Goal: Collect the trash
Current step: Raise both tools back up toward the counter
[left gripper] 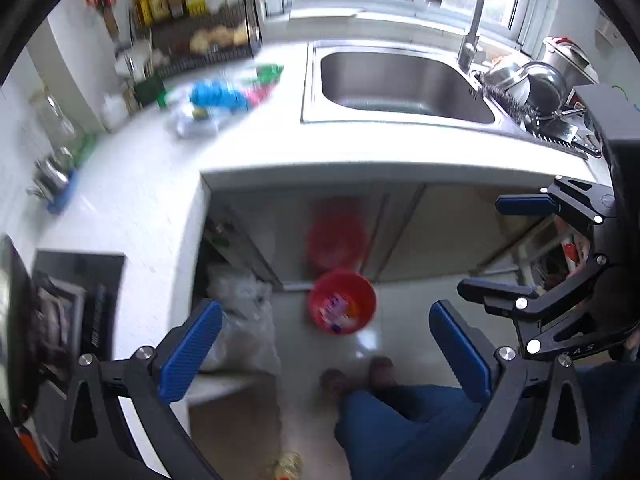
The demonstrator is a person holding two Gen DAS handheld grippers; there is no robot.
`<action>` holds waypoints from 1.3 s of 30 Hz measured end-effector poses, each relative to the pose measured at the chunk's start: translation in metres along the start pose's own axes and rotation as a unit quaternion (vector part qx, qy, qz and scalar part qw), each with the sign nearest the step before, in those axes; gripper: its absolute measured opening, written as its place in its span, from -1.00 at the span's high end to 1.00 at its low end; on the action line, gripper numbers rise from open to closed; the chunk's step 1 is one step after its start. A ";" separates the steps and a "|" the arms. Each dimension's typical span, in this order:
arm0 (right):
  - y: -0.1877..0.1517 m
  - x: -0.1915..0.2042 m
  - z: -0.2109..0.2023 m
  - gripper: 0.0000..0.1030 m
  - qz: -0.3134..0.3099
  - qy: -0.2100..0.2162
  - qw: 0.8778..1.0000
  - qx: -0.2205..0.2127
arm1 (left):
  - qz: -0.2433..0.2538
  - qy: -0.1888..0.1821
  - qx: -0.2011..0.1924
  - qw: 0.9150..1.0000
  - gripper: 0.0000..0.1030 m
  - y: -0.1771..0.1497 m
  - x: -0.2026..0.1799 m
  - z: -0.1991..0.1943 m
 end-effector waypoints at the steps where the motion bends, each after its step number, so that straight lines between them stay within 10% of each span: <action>1: 0.002 -0.001 -0.005 -0.73 -0.001 -0.002 1.000 -0.002 | 0.001 0.003 -0.004 1.000 -1.00 0.004 -0.001 -0.004; 23: 0.109 -0.016 -0.030 -0.73 -0.035 0.002 0.996 -0.088 | -0.022 0.024 -0.061 0.998 -1.00 0.094 0.055 -0.023; 39: 0.214 -0.003 0.046 -0.46 -0.057 -0.006 0.997 -0.056 | -0.053 0.001 -0.006 0.999 -0.99 0.153 0.184 0.064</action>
Point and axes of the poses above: each gripper's, at about its wrist camera, not at the fingertips, and z roughly the way its jaws point, x to its left, y to its top, the point moved 4 cm from there along z, roughly the way its jaws point, and after that the axes turned 7 degrees about z, right-handed, at the moved point
